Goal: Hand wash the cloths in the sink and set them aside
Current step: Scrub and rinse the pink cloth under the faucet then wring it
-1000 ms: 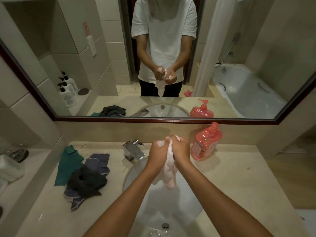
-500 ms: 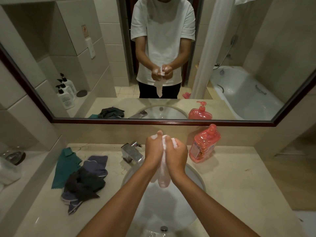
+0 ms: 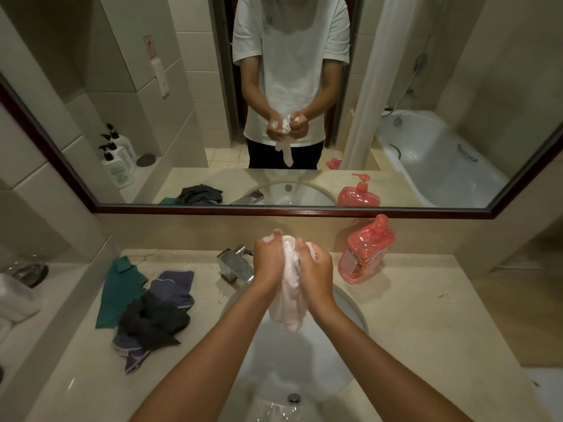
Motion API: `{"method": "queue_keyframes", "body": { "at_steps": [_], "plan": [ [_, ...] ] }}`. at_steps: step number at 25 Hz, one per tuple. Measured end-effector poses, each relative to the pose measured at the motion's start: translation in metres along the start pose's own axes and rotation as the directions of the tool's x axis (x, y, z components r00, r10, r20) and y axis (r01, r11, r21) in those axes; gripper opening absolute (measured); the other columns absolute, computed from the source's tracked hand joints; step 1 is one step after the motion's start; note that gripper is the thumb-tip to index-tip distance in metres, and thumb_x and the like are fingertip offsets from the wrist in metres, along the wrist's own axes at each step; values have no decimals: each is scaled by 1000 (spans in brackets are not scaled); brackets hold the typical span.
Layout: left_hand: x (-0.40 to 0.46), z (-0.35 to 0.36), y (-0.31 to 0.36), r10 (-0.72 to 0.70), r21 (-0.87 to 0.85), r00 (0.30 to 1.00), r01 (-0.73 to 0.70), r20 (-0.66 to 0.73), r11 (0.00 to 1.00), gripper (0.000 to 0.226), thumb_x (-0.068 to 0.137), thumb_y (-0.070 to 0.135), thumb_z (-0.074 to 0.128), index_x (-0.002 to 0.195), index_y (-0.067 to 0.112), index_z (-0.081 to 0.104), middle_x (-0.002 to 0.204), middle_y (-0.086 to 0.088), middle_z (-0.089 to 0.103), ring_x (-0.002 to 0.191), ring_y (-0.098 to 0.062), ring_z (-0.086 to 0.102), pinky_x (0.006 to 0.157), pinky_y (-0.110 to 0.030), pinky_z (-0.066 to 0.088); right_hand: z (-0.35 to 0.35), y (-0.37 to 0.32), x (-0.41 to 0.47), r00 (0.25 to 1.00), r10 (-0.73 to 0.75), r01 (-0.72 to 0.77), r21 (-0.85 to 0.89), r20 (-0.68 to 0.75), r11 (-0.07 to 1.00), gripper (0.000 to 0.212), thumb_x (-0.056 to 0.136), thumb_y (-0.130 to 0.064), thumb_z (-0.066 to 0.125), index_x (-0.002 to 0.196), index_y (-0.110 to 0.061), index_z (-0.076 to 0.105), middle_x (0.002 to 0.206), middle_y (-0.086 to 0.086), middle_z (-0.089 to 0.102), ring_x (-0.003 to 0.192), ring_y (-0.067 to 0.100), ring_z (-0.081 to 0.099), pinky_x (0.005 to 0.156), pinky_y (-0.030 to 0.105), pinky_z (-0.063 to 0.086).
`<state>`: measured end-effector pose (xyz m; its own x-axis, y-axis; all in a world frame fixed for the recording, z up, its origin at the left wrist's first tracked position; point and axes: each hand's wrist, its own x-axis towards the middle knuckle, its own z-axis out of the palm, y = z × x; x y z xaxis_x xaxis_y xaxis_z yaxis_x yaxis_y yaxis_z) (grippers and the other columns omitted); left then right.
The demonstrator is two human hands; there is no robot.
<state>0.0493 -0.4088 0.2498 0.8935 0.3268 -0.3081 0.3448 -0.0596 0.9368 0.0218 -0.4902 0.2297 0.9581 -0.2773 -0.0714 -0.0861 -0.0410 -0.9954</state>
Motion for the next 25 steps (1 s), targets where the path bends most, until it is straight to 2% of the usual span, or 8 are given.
{"method": "queue_keyframes", "body": {
  "at_steps": [2, 5, 10, 12, 15, 18, 22, 25],
  "plan": [
    [4, -3, 0, -5, 21, 1000, 5, 8, 1000, 44, 103, 31, 47, 64, 14, 58, 52, 1, 58, 56, -19, 56, 55, -26, 40, 5, 5, -9, 998, -54, 56, -65, 22, 996, 41, 98, -37, 57, 61, -24, 47, 55, -10, 52, 54, 5, 48, 53, 22, 39],
    [-7, 1, -9, 103, 42, 991, -107, 89, 993, 47, 104, 34, 44, 64, 14, 58, 54, -2, 57, 54, -15, 53, 52, -26, 40, 12, -2, 3, 990, -47, 21, -192, -135, 981, 47, 99, -35, 58, 55, -21, 47, 52, -7, 52, 53, 9, 49, 53, 30, 38],
    [-15, -1, -16, 237, 144, 964, -254, 120, 956, 56, 106, 35, 42, 60, 5, 54, 51, 1, 55, 44, -6, 47, 44, -19, 36, 16, -7, 32, 956, 273, -287, -150, -106, 946, 43, 98, -41, 54, 71, -10, 64, 76, 10, 70, 77, 30, 68, 75, 42, 53],
    [-16, -1, -14, 260, 137, 957, -277, 133, 951, 56, 106, 34, 42, 55, 12, 50, 48, 3, 52, 43, -5, 45, 45, -19, 35, 12, -8, 31, 965, 254, -259, -80, -69, 963, 43, 97, -40, 54, 66, -10, 59, 70, 7, 67, 72, 27, 66, 70, 40, 51],
    [-6, -3, -2, 251, 116, 966, -256, 52, 960, 54, 105, 34, 45, 55, 16, 47, 49, 1, 50, 48, -12, 46, 50, -26, 38, 7, -1, 8, 999, 44, -43, 54, -8, 998, 38, 95, -42, 51, 65, -19, 50, 62, 0, 53, 62, 15, 52, 62, 33, 43],
    [1, -5, 2, 220, 142, 973, -228, 68, 963, 55, 105, 36, 45, 52, 19, 48, 50, 3, 52, 49, -13, 49, 52, -27, 39, 8, 8, -11, 999, -37, 38, 63, -14, 997, 40, 95, -48, 50, 67, -20, 49, 62, -1, 51, 62, 12, 50, 60, 30, 42],
    [-9, -1, -8, 254, 144, 953, -278, 166, 950, 54, 105, 38, 43, 65, 4, 55, 57, -3, 52, 53, -14, 49, 52, -27, 38, 12, 6, 3, 991, 3, -8, -39, -130, 999, 44, 103, -35, 49, 64, -16, 58, 64, 5, 63, 64, 18, 59, 62, 34, 45],
    [-8, 0, -7, 287, 163, 933, -324, 216, 932, 50, 106, 36, 42, 63, 13, 52, 55, 1, 48, 50, -12, 43, 51, -27, 34, 12, 5, 20, 977, 145, -156, -57, -159, 986, 48, 100, -40, 49, 62, -13, 61, 63, 4, 66, 67, 26, 66, 64, 37, 49]
  ]
}}
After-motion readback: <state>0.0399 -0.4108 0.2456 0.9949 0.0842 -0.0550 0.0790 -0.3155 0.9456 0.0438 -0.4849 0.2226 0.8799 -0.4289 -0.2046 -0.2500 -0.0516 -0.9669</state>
